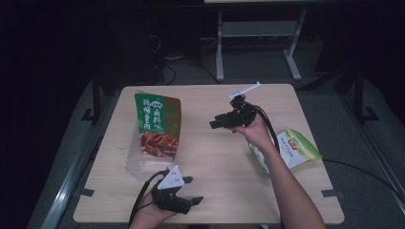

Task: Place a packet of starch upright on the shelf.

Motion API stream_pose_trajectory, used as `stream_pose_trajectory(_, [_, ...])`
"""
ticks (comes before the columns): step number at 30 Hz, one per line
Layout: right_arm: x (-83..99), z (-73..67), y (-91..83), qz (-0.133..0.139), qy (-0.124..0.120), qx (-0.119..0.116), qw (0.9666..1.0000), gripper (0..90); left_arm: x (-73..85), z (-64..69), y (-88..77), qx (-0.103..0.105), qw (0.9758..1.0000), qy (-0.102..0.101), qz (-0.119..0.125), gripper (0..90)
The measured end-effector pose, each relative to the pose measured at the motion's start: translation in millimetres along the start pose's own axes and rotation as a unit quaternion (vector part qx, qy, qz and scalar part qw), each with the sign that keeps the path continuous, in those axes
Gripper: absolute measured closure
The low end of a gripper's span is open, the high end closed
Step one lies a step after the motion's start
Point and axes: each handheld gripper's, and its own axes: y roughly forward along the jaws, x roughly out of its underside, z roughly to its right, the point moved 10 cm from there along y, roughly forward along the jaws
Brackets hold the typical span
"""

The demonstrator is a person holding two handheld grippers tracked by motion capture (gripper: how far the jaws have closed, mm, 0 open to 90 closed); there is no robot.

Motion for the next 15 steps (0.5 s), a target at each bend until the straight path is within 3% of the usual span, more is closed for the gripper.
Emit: stream_pose_trajectory(15, [29.7, 9.7, -35.7, -0.002, 0.020, 0.029, 0.9994, 49.6, 0.3, 0.1, 0.9, 0.001, 1.0000, 0.002, 0.002, 26.8])
